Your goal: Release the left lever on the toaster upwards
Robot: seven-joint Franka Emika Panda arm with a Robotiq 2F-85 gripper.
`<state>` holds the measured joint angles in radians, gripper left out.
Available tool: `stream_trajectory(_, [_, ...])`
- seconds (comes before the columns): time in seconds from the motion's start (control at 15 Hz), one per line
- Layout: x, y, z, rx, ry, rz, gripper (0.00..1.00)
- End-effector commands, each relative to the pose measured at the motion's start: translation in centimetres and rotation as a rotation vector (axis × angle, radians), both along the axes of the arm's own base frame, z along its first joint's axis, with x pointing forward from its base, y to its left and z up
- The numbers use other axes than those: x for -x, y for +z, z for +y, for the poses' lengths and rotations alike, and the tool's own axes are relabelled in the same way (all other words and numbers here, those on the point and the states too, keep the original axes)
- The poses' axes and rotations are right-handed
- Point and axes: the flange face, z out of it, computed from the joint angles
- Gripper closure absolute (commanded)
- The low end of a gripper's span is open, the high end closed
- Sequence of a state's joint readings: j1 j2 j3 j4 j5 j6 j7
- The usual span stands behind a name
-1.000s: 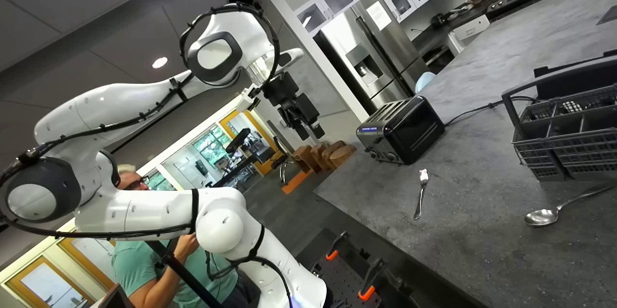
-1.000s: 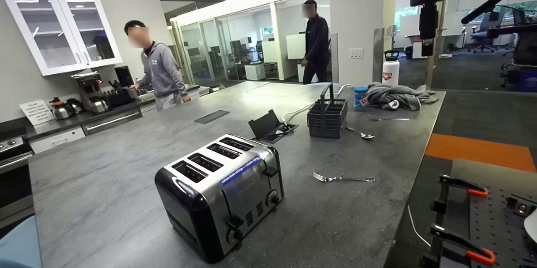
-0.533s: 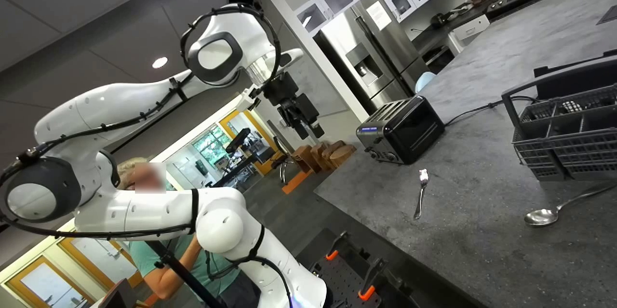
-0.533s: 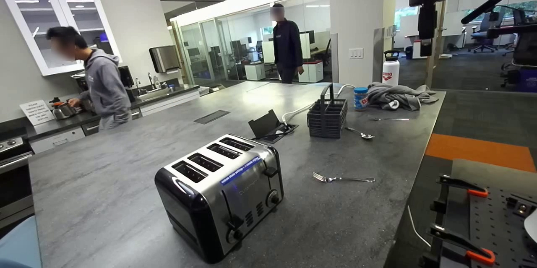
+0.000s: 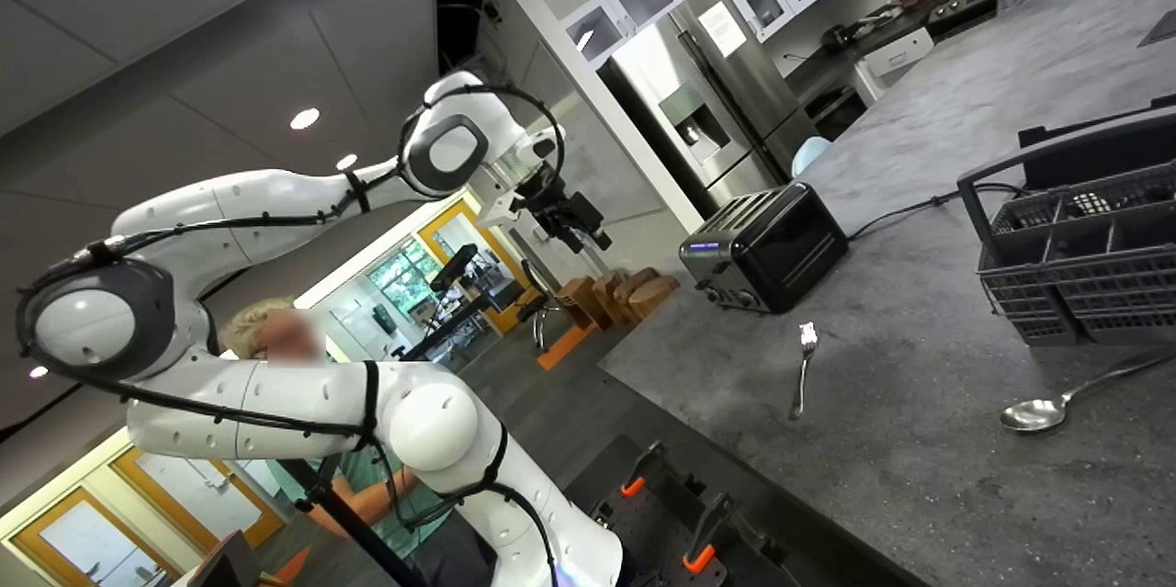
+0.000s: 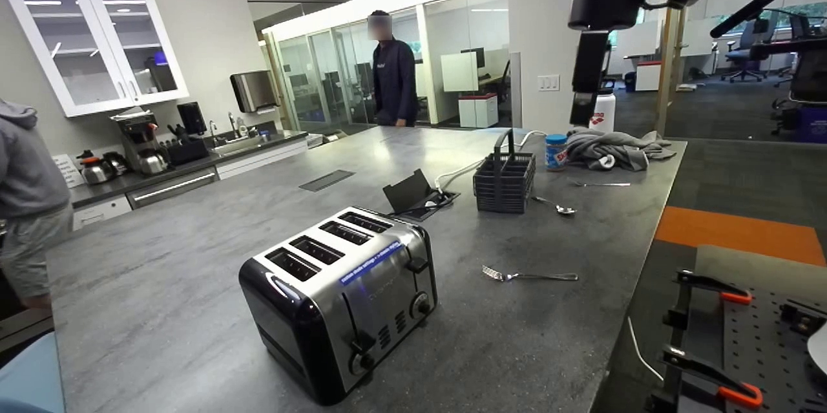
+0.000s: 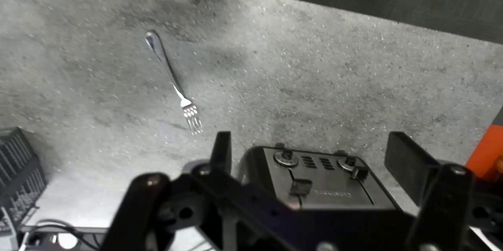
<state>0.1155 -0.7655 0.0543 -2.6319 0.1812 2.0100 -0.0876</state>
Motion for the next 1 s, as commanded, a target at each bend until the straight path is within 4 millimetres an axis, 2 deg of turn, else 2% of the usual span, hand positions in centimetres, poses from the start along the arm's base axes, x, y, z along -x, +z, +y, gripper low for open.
stream_trajectory(0.0, [-2.6, -4.4, 6.8, 0.002, -0.01, -0.07, 0.0])
stream_trajectory(0.2, [-4.9, -8.5, 11.8, 0.019, -0.03, -0.088, 0.0])
stream_trajectory(0.47, [-6.9, -13.4, 16.4, 0.066, -0.047, -0.075, 0.0])
stream_trajectory(0.53, [-7.1, -14.2, 17.1, 0.082, -0.041, -0.071, 0.0])
stream_trajectory(0.6, [-7.3, -14.1, 17.2, 0.091, -0.034, -0.058, 0.0])
stream_trajectory(0.67, [-5.8, -14.0, 16.4, 0.087, -0.026, -0.065, 0.0])
stream_trajectory(0.93, [-7.0, -14.6, 17.2, 0.084, -0.023, -0.049, 0.0])
